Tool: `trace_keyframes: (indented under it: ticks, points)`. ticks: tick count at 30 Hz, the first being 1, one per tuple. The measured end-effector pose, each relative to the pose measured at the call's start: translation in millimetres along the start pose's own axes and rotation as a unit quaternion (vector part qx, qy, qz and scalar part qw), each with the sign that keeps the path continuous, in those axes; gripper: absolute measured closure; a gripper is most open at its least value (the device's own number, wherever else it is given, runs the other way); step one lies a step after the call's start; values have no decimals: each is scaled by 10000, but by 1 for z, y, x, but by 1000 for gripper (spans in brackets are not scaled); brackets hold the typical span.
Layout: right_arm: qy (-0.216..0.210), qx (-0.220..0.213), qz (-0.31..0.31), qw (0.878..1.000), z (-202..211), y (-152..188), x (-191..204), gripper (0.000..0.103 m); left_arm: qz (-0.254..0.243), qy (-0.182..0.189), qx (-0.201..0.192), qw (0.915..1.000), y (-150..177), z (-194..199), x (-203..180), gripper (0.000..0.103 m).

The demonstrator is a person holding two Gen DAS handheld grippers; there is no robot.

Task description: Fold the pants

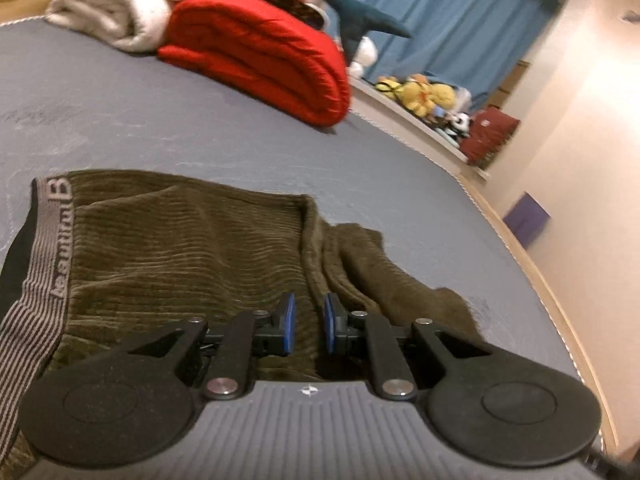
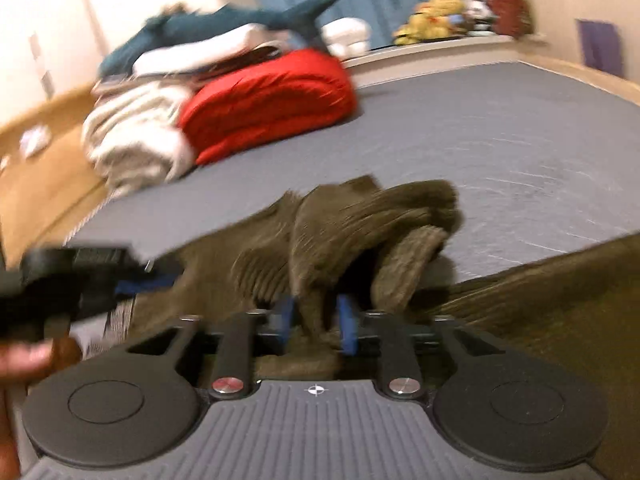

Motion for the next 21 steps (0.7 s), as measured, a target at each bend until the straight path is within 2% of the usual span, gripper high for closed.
trace_keyframes:
  ticks: [5,6,10,12,17,21]
  points:
    - [112,-42,-855,9963,-3,-26,-32,62,-177,150,89,9997,6,-9,-10,84]
    - [41,44,-1108,9938,-10,-33,-41,58,-198,176,111,9996,7,-12,-10,83]
    - [-152,784,-2135,9737,-62,-43,-67,47,-214,236,161,9994,11,-24,-12,83]
    - [-38,1046,-2480,9631,-84,-44,-81,47,-177,233,193,9994,12,-31,-11,83]
    - [93,1407,-2836,9485,-135,-52,-95,46,-149,302,202,9992,6,-43,-8,83]
    - [291,1628,-2686,9490,-178,-66,-96,45,-286,279,60,9992,3,-45,-9,80]
Point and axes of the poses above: each gripper's, at about its wrist camera, not at the fingertips, and z roughly against the way its jaws point, x to its left, y to its underside, the point moved 1 cm from there along -z, roughly the way its jaws point, and after that the axes turned 7 degrees about -x, right-handed, at the moved point
